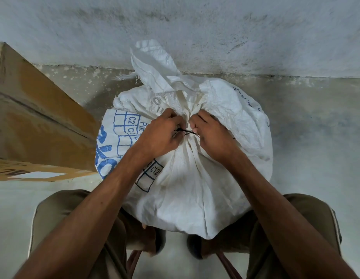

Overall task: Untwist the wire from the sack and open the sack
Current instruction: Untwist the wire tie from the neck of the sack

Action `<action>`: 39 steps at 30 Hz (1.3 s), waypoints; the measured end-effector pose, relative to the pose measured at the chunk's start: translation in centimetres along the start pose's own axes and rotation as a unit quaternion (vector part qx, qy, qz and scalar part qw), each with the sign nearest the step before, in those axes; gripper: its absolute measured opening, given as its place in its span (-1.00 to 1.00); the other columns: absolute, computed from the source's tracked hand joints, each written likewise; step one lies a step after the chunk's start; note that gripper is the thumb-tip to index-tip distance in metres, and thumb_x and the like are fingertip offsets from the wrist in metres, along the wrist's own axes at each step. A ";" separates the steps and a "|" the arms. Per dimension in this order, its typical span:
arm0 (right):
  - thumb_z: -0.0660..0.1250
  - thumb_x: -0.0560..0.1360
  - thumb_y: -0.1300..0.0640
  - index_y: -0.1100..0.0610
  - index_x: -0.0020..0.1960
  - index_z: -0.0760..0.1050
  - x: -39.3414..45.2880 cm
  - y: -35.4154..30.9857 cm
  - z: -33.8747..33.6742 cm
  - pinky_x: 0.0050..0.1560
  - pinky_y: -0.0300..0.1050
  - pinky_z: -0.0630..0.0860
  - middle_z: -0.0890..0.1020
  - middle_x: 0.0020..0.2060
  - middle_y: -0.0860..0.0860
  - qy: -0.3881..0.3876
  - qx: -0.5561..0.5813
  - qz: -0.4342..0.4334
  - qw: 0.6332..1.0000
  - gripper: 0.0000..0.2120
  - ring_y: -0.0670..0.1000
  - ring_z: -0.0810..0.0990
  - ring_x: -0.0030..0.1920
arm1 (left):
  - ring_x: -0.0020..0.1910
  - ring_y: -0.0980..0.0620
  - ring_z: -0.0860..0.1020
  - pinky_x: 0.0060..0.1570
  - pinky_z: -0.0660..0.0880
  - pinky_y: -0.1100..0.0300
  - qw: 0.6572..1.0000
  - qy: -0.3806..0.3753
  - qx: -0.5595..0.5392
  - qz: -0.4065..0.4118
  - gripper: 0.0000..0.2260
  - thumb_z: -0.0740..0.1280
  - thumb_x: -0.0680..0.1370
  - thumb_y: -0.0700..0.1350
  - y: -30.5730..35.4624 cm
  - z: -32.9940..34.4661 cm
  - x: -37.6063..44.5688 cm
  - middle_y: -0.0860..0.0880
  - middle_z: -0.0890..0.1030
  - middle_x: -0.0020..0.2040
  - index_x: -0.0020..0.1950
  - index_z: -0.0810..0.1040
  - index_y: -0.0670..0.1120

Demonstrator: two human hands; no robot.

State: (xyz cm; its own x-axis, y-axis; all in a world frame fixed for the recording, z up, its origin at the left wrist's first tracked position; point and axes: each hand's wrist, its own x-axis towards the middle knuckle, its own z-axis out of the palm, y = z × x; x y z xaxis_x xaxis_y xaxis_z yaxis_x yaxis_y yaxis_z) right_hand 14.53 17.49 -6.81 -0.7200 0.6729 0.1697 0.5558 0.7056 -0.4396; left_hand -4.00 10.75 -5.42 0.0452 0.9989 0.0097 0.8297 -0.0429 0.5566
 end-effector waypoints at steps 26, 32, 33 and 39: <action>0.28 0.46 0.48 0.15 -0.05 0.50 -0.2 0.0 0.8 -0.20 -0.02 0.57 0.49 -0.04 -0.05 0.024 0.053 0.040 0.997 -0.75 -0.07 0.51 -0.11 | -0.14 -0.09 0.58 -0.16 0.58 -0.07 1.000 0.013 0.002 -0.014 -0.87 0.45 0.50 -0.11 0.4 0.4 0.1 -0.04 0.47 0.05 0.03 0.62 -0.04; 0.33 0.46 0.47 0.13 0.01 0.58 0.2 0.5 0.5 -0.14 -0.37 0.44 0.48 -0.04 -0.12 -0.004 0.094 0.051 0.994 -0.72 -0.31 0.47 -0.17 | -0.13 -0.08 0.58 -0.12 0.58 -0.04 0.999 0.020 -0.029 -0.001 -0.88 0.48 0.47 -0.21 0.3 0.4 0.1 -0.08 0.50 0.03 -0.01 0.67 -0.07; 0.33 0.45 0.49 0.12 0.01 0.57 0.2 0.5 0.4 -0.15 -0.33 0.47 0.47 -0.03 -0.13 -0.008 0.093 0.056 0.994 -0.70 -0.34 0.47 -0.16 | -0.13 -0.05 0.58 -0.11 0.58 -0.02 0.999 0.023 -0.039 0.000 -0.87 0.49 0.46 -0.24 0.3 0.4 0.1 -0.08 0.52 0.01 -0.03 0.69 -0.08; 0.29 0.46 0.49 0.14 -0.06 0.56 0.1 0.3 0.3 -0.20 -0.47 0.32 0.48 -0.08 -0.12 -0.004 0.090 0.058 0.994 -0.72 -0.32 0.46 -0.16 | -0.14 0.08 0.56 -0.03 0.59 0.11 0.995 0.018 -0.096 -0.016 -0.76 0.45 0.45 -0.36 0.2 -0.1 0.4 -0.04 0.55 0.02 -0.02 0.76 -0.08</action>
State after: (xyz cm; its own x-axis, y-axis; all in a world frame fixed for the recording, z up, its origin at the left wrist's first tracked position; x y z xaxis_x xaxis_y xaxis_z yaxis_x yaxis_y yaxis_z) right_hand 14.56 17.71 -7.17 -0.6594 0.7449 0.1010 0.5524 0.5713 -0.6070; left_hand -3.87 11.16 -5.22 -0.0014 0.9998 0.0176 0.7085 -0.0114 0.7056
